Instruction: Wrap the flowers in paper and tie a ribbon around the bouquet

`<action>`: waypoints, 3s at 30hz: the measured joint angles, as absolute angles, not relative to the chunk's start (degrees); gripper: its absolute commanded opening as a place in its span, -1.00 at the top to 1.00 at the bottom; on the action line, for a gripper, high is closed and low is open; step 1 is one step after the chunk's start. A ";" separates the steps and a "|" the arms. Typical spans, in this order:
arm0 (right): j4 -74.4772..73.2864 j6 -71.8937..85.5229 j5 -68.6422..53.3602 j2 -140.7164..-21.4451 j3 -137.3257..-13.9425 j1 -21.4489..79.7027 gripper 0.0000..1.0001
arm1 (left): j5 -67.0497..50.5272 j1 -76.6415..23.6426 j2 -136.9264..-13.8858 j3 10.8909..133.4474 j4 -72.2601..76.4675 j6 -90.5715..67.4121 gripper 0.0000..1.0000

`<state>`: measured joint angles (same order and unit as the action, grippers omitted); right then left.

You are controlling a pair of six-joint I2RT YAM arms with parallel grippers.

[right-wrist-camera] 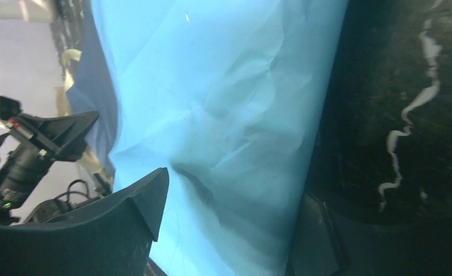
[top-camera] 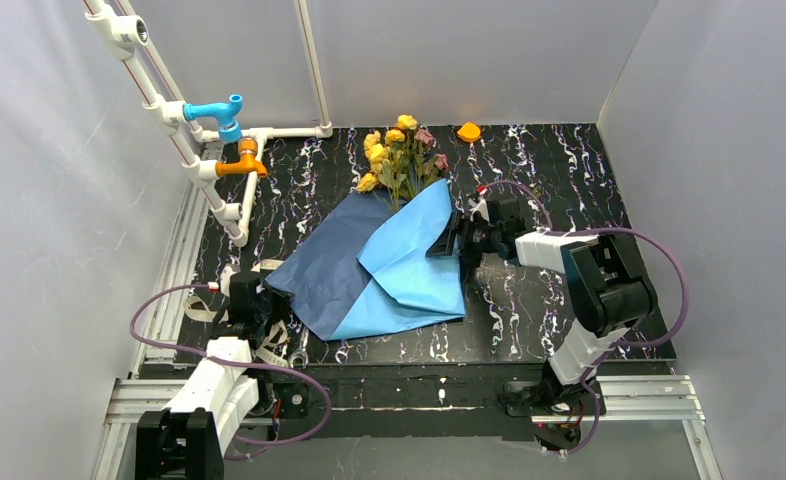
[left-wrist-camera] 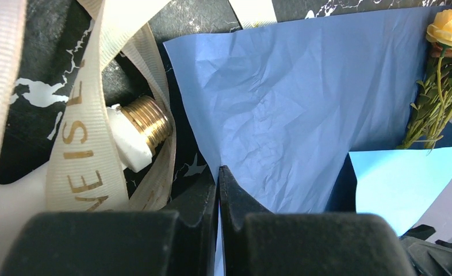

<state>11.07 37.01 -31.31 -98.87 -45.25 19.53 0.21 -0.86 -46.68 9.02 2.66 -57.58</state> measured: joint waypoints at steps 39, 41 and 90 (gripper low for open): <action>-3.29 37.39 -11.99 -92.60 -46.94 45.28 0.31 | -0.71 -0.86 -47.70 11.09 -0.73 -55.29 1.00; -2.31 37.54 -12.43 -93.41 -46.94 45.69 0.31 | -1.04 -0.86 -47.83 11.09 -0.67 -55.20 1.00; -1.93 36.27 -15.33 -98.85 -53.93 47.92 0.25 | -14.24 -28.08 -78.41 59.72 -3.14 -47.24 1.00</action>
